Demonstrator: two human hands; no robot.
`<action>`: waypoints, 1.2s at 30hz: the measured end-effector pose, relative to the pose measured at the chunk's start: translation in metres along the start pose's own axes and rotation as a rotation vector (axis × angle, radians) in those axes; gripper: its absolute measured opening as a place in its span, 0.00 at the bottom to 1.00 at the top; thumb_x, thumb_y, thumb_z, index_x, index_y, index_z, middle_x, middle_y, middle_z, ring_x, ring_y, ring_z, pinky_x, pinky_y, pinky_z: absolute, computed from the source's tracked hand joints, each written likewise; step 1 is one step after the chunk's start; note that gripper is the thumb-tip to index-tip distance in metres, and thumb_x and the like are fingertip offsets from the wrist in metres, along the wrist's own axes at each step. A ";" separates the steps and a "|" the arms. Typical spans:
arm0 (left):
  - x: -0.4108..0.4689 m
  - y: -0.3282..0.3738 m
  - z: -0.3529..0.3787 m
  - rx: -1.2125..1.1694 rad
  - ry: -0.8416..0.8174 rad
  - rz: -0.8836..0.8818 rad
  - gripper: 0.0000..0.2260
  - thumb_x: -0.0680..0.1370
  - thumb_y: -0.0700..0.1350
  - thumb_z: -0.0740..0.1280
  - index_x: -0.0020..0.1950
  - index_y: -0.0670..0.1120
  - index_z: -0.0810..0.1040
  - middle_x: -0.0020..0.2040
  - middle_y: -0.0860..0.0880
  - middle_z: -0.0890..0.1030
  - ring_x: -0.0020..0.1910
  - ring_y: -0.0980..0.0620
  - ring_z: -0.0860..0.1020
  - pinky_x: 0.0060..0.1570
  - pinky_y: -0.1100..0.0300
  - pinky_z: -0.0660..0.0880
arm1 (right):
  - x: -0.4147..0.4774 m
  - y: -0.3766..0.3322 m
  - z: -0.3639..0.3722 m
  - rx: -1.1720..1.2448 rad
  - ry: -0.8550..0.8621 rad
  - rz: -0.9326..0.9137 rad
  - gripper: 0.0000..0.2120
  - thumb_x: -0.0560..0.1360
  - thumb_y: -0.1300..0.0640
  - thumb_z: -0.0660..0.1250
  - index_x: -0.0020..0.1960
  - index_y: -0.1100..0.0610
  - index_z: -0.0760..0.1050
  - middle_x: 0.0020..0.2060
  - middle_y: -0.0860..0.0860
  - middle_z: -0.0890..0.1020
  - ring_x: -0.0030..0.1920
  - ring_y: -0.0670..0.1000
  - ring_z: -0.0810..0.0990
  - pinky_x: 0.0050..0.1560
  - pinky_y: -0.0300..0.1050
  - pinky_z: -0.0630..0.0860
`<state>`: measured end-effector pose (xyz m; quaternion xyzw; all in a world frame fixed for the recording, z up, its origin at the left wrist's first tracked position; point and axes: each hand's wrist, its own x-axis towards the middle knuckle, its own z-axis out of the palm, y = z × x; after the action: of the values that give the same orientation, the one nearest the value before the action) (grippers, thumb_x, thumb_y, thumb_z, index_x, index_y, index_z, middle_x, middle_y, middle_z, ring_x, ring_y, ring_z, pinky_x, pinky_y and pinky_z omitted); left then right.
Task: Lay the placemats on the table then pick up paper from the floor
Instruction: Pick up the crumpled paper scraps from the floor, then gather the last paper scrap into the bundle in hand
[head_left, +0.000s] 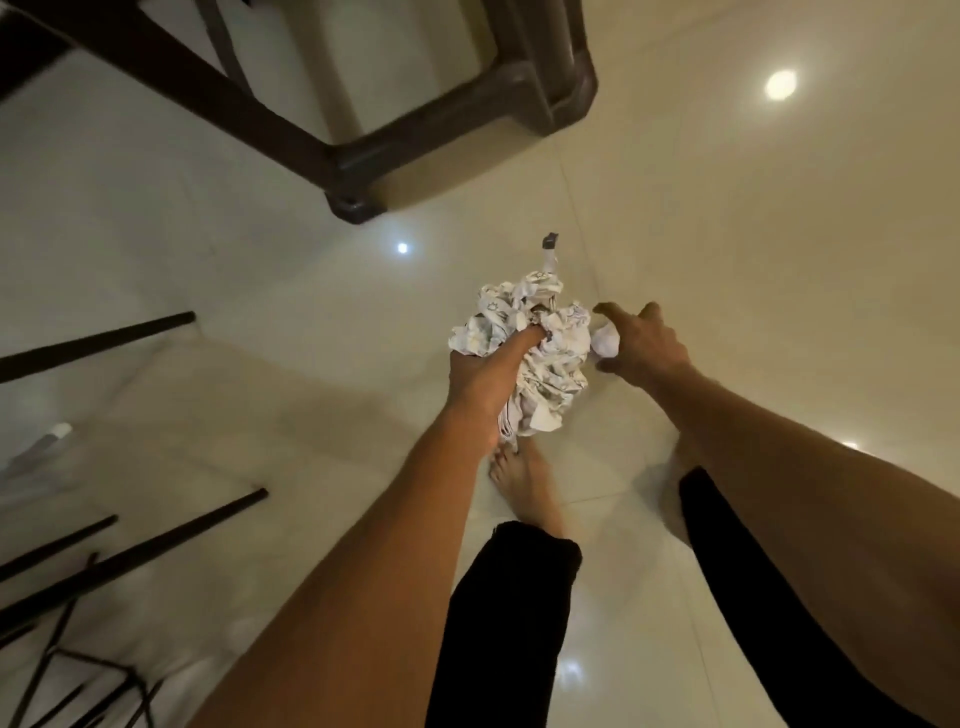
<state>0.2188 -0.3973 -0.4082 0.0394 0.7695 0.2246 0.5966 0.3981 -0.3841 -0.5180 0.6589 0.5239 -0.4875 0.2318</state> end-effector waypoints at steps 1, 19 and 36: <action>0.011 -0.007 -0.001 0.003 0.010 -0.012 0.20 0.68 0.45 0.79 0.58 0.49 0.82 0.52 0.48 0.87 0.50 0.47 0.86 0.53 0.46 0.82 | 0.013 0.001 0.016 -0.052 -0.029 -0.010 0.36 0.70 0.54 0.77 0.72 0.41 0.64 0.67 0.59 0.63 0.60 0.66 0.73 0.55 0.58 0.75; -0.214 0.179 0.110 0.087 -0.095 0.092 0.38 0.55 0.54 0.82 0.64 0.49 0.79 0.56 0.48 0.86 0.53 0.47 0.85 0.58 0.44 0.80 | -0.248 0.029 -0.275 1.371 -0.031 -0.048 0.09 0.80 0.48 0.62 0.59 0.44 0.76 0.54 0.52 0.79 0.52 0.56 0.82 0.52 0.51 0.77; -0.219 0.446 0.293 0.021 -0.317 0.266 0.20 0.72 0.44 0.78 0.62 0.45 0.81 0.54 0.46 0.86 0.53 0.48 0.85 0.56 0.48 0.81 | -0.213 -0.032 -0.577 1.488 0.254 -0.202 0.12 0.82 0.49 0.57 0.64 0.44 0.72 0.56 0.47 0.81 0.54 0.51 0.81 0.55 0.53 0.78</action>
<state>0.4626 0.0181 -0.0905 0.1818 0.6562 0.2844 0.6749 0.6046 -0.0007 -0.0822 0.6413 0.1376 -0.6514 -0.3814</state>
